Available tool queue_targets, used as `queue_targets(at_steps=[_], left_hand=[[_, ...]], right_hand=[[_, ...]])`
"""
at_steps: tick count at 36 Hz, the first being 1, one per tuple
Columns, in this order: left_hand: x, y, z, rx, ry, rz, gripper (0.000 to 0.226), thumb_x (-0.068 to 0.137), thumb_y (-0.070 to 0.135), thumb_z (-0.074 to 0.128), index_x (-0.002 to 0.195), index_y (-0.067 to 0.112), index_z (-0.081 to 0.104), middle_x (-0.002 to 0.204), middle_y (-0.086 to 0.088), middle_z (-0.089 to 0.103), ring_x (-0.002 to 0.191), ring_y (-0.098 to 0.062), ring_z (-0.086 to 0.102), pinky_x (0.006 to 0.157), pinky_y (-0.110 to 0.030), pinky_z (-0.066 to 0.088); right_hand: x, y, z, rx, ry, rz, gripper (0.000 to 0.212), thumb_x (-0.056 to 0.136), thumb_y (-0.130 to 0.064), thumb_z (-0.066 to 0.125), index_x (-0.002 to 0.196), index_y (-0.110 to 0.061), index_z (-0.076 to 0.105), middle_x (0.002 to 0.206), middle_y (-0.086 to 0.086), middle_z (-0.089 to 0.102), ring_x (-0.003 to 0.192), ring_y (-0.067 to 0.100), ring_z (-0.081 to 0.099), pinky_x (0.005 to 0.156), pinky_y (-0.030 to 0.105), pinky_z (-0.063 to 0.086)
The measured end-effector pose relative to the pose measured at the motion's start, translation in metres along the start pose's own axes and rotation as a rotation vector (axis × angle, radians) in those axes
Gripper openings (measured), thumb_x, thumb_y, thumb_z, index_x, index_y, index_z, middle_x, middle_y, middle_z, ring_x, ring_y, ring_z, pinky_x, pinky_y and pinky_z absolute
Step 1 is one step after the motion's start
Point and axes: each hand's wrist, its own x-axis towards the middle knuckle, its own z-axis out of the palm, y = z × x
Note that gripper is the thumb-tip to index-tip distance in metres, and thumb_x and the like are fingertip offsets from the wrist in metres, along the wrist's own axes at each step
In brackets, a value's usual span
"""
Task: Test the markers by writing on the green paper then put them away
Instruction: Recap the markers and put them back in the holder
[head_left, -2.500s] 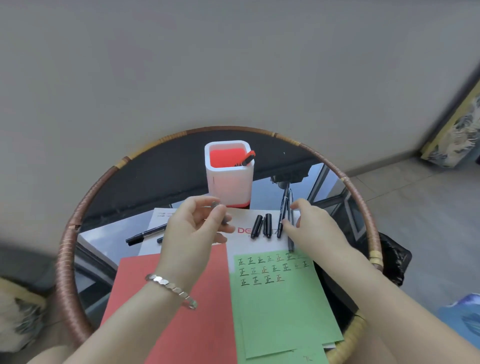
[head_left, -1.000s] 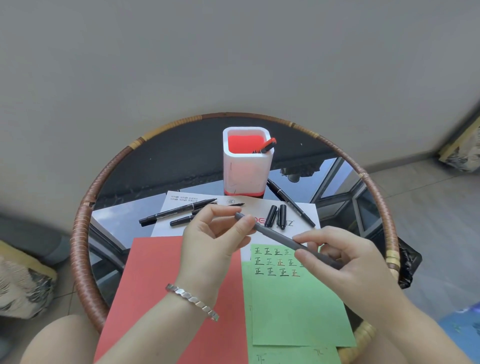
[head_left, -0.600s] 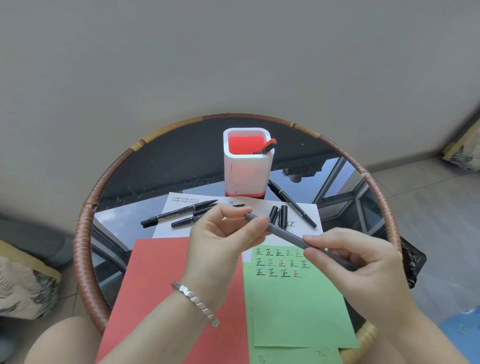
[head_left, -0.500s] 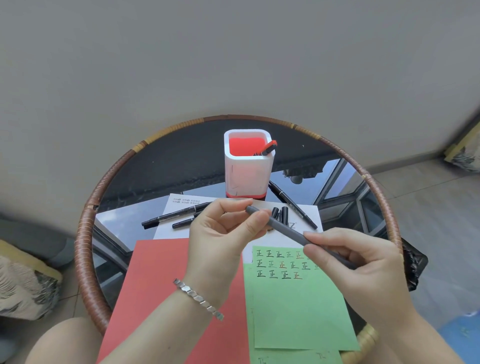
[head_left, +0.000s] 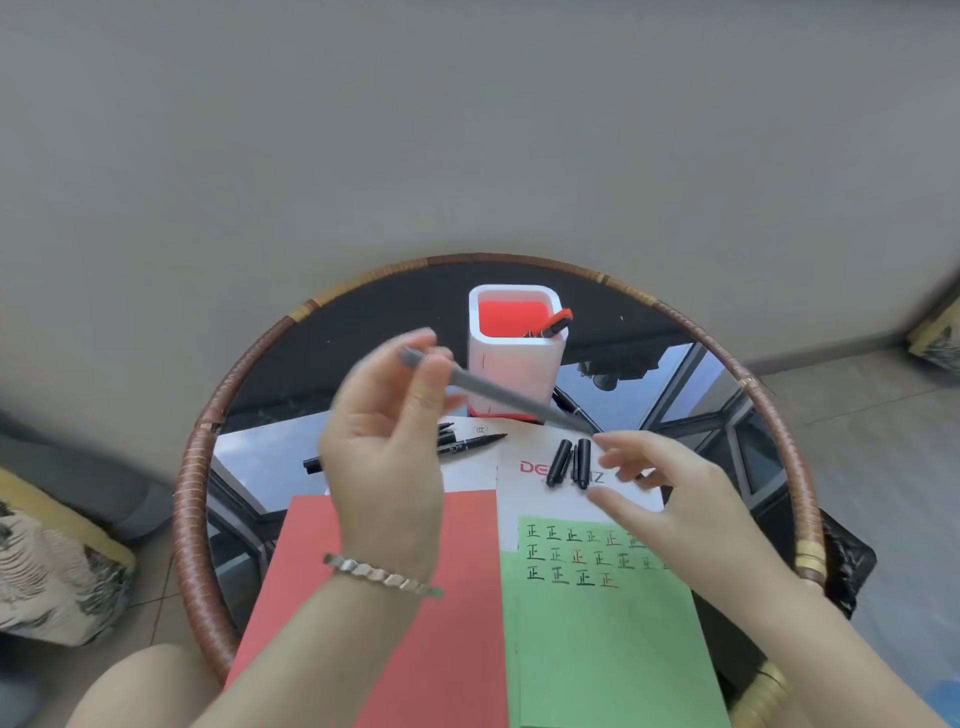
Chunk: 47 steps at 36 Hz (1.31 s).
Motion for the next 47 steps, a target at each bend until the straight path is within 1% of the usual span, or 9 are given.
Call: queue_targets(at_steps=[3, 6, 9, 16, 23, 28, 33, 41, 47], left_hand=[[0.018, 0.015, 0.0, 0.081, -0.012, 0.412, 0.014, 0.085, 0.007, 0.06, 0.093, 0.018, 0.06, 0.088, 0.0, 0.065, 0.084, -0.014, 0.061, 0.074, -0.029, 0.052], [0.036, 0.015, 0.007, 0.223, -0.046, 0.546, 0.021, 0.086, -0.001, 0.057, 0.099, 0.015, 0.058, 0.092, -0.007, 0.061, 0.086, -0.015, 0.059, 0.077, -0.025, 0.05], [0.053, 0.0, 0.017, 0.396, -0.113, 0.444, 0.018, 0.084, 0.002, 0.061, 0.099, 0.012, 0.063, 0.092, -0.001, 0.063, 0.088, -0.01, 0.061, 0.078, -0.018, 0.049], [0.074, -0.033, 0.022, 0.757, -0.353, 0.323, 0.021, 0.082, 0.01, 0.065, 0.103, 0.013, 0.065, 0.092, 0.002, 0.066, 0.087, -0.009, 0.063, 0.087, -0.032, 0.05], [0.036, -0.051, 0.018, 0.906, -0.342, 0.671, 0.045, 0.073, -0.004, 0.063, 0.113, 0.012, 0.052, 0.109, -0.013, 0.055, 0.101, -0.018, 0.043, 0.094, -0.015, 0.029], [0.0, -0.078, 0.023, 1.117, -0.801, 0.606, 0.028, 0.074, 0.018, 0.068, 0.1, 0.012, 0.064, 0.103, -0.002, 0.066, 0.101, -0.023, 0.054, 0.086, -0.039, 0.042], [-0.002, -0.094, 0.036, 1.418, -1.089, 0.302, 0.051, 0.087, 0.037, 0.054, 0.133, 0.022, 0.039, 0.144, 0.006, 0.036, 0.137, -0.018, 0.012, 0.106, -0.035, 0.012], [0.002, -0.088, 0.043, 1.229, -0.942, 0.31, 0.037, 0.091, 0.011, 0.051, 0.127, 0.02, 0.047, 0.113, 0.001, 0.06, 0.111, -0.019, 0.045, 0.093, -0.032, 0.032], [0.0, -0.087, 0.028, 1.325, -0.874, 0.488, 0.023, 0.078, 0.027, 0.07, 0.094, 0.011, 0.068, 0.097, -0.003, 0.06, 0.096, -0.027, 0.048, 0.075, -0.03, 0.029]], right_hand=[[0.011, 0.015, 0.0, -0.118, 0.099, 0.031, 0.029, 0.08, -0.012, 0.065, 0.103, -0.03, 0.061, 0.093, -0.013, 0.06, 0.087, 0.001, 0.055, 0.077, 0.012, 0.043], [0.021, 0.025, 0.003, -0.254, 0.115, 0.101, 0.031, 0.085, -0.016, 0.059, 0.115, -0.02, 0.058, 0.098, -0.006, 0.055, 0.09, 0.01, 0.051, 0.08, 0.027, 0.044], [0.028, 0.027, 0.007, -0.353, 0.061, 0.156, 0.033, 0.088, -0.02, 0.053, 0.121, -0.022, 0.053, 0.105, -0.004, 0.054, 0.091, 0.009, 0.048, 0.074, 0.027, 0.04], [0.035, 0.029, 0.016, -0.415, 0.029, 0.231, 0.036, 0.089, -0.015, 0.047, 0.125, -0.017, 0.05, 0.111, 0.004, 0.056, 0.097, 0.019, 0.055, 0.077, 0.032, 0.046], [0.021, 0.041, 0.0, -0.167, 0.132, 0.235, 0.033, 0.09, -0.009, 0.046, 0.121, -0.009, 0.056, 0.11, 0.009, 0.052, 0.078, 0.018, 0.056, 0.067, 0.014, 0.043], [0.002, 0.043, -0.015, 0.006, 0.277, 0.252, 0.024, 0.089, -0.005, 0.047, 0.105, -0.011, 0.065, 0.092, 0.012, 0.057, 0.056, 0.011, 0.061, 0.05, 0.002, 0.041], [-0.013, 0.043, -0.022, 0.103, 0.326, 0.257, 0.026, 0.089, -0.007, 0.048, 0.088, -0.028, 0.063, 0.084, 0.01, 0.06, 0.048, 0.001, 0.058, 0.056, 0.008, 0.043], [-0.019, 0.044, -0.027, 0.19, 0.349, 0.264, 0.027, 0.088, -0.003, 0.047, 0.083, -0.026, 0.061, 0.077, 0.009, 0.058, 0.046, 0.001, 0.055, 0.052, 0.005, 0.041], [-0.019, 0.042, -0.022, 0.201, 0.314, 0.27, 0.031, 0.087, -0.007, 0.049, 0.079, -0.036, 0.059, 0.077, 0.001, 0.059, 0.048, 0.0, 0.055, 0.061, 0.015, 0.045]])
